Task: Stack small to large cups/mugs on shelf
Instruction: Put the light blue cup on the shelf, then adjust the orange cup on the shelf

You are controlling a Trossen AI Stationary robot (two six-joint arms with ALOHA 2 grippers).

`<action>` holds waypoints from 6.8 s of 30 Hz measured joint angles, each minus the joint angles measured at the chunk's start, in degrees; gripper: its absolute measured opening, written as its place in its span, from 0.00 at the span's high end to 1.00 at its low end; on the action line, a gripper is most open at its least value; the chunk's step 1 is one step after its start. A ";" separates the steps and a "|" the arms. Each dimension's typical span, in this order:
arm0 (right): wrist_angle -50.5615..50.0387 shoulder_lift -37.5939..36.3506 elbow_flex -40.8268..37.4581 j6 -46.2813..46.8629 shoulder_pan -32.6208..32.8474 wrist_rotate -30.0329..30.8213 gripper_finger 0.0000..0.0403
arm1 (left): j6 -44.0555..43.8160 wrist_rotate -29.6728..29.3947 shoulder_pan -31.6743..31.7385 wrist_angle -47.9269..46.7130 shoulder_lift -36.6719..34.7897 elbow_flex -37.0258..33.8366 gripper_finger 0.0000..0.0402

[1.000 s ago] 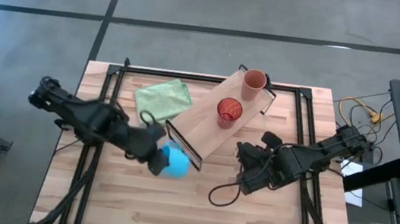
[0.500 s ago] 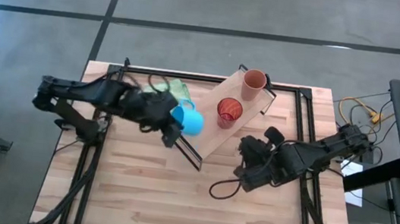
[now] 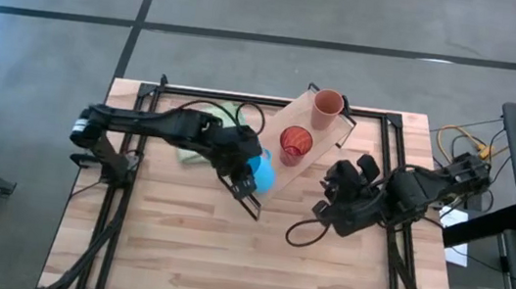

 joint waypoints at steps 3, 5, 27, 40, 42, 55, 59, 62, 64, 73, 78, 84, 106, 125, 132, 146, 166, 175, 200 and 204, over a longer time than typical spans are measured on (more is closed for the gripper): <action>0.07 -0.55 0.00 -0.63 0.00 0.02 0.87 | 1.43 -0.04 0.10 -2.83 1.80 1.73 1.00; 0.07 -0.66 0.00 -1.03 0.00 0.02 0.87 | 1.61 -0.38 0.10 -5.52 3.08 2.93 1.00; -0.02 -0.57 0.00 -4.20 0.00 0.02 0.87 | 2.56 -2.65 0.10 -9.21 4.41 8.99 1.00; -0.03 -0.59 0.00 -5.75 0.00 0.00 0.87 | 5.76 -3.36 0.10 -18.35 4.54 12.92 1.00; -0.04 -0.59 0.00 -5.78 -0.06 0.00 0.87 | 7.89 -2.55 0.10 -19.16 4.54 13.78 1.00; 0.03 -0.61 0.00 -5.77 -0.11 -0.02 0.87 | 21.55 -2.02 0.34 -19.72 7.55 16.98 1.00; 0.10 -0.61 0.00 -5.75 -0.11 -0.04 0.87 | 22.53 -2.02 0.49 -20.47 8.81 16.80 1.00; 0.11 -0.61 0.00 -5.58 -0.11 -0.07 0.87 | 22.61 -2.02 0.66 -20.56 9.55 16.80 1.00; 0.09 -0.61 0.00 -5.58 -0.11 -0.07 0.87 | 22.61 -2.02 0.77 -20.66 10.02 16.80 1.00; 0.09 -0.61 0.00 -5.61 -0.11 -0.08 0.87 | 22.61 -2.06 0.83 -20.03 11.49 16.53 1.00; 0.05 -0.61 0.00 -5.70 -0.11 -0.08 0.87 | 22.59 -2.24 0.84 -19.47 11.62 16.49 1.00; -0.02 -0.61 0.00 -5.78 -0.11 -0.07 0.87 | 22.56 -3.40 0.84 -18.99 11.62 16.69 1.00; -0.21 -0.61 0.00 -5.60 -0.11 -0.07 0.87 | 23.69 -3.57 0.91 -16.97 12.12 16.51 1.00; -0.21 -0.61 0.00 -5.72 -0.11 -0.09 0.87 | 18.50 -1.69 0.91 -16.81 12.10 16.56 0.97; -0.21 -0.61 0.00 -6.06 -0.12 -0.09 0.87 | 15.98 -1.35 1.19 -16.60 12.08 16.46 0.92; -0.42 -0.61 0.00 -6.23 -0.11 -0.11 0.87 | 19.00 -1.73 1.24 -16.43 12.08 16.49 0.92; -1.64 -0.61 -0.02 -6.22 -0.41 5.56 0.87 | 15.99 -0.58 1.18 -3.87 11.74 17.40 0.92; -0.97 -0.63 -3.32 -5.92 -5.45 5.60 0.87 | 17.84 -4.40 1.19 -1.17 11.24 23.26 0.92; 34.88 -5.27 -27.80 -2.54 -14.73 0.68 0.87 | 26.71 -13.65 1.22 -0.57 7.58 25.06 0.92; 35.00 -5.40 -27.98 -2.61 -15.54 1.48 0.87 | 27.05 -13.65 1.31 -0.57 7.58 25.02 0.92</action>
